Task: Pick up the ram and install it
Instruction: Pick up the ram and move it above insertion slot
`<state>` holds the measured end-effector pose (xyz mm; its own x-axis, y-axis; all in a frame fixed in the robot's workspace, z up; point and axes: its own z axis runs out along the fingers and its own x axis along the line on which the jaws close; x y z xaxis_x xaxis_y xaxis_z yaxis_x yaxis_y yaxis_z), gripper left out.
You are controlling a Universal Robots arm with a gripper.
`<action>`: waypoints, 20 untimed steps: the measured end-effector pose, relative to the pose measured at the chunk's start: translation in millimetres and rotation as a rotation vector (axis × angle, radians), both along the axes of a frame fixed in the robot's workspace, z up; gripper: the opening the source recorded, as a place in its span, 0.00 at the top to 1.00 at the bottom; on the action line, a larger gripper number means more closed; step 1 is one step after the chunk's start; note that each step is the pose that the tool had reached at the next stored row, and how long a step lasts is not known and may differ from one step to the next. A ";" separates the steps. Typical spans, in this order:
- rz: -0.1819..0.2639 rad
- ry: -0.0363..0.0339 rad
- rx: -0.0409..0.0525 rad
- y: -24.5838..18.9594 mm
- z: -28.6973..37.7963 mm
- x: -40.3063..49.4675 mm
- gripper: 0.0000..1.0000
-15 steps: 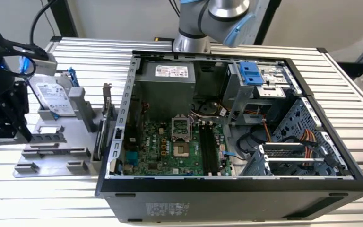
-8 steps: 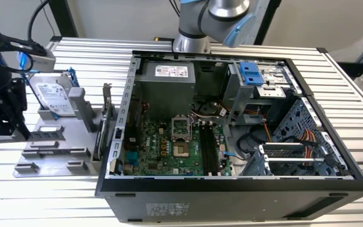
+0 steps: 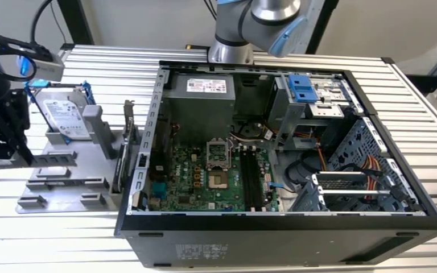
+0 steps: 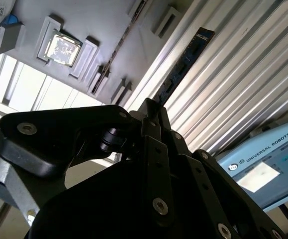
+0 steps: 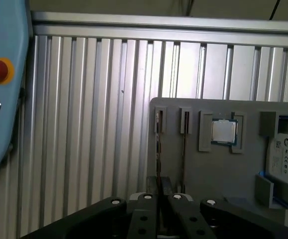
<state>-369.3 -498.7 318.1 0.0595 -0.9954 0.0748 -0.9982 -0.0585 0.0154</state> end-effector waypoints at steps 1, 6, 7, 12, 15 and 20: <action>0.000 0.0000 0.0000 0.0 1.0 0.0 1.00; 0.000 0.0001 0.0000 0.0 5.9 0.0 1.00; 0.000 0.0000 0.0000 0.0 6.8 0.0 1.00; 0.000 0.0001 0.0000 0.0 11.3 0.0 1.00; 0.000 0.0000 0.0000 0.0 13.8 0.0 1.00; 0.000 0.0000 0.0000 0.0 16.9 0.0 1.00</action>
<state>-369.2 -498.7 335.0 0.0596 -0.9954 0.0748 -0.9982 -0.0586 0.0154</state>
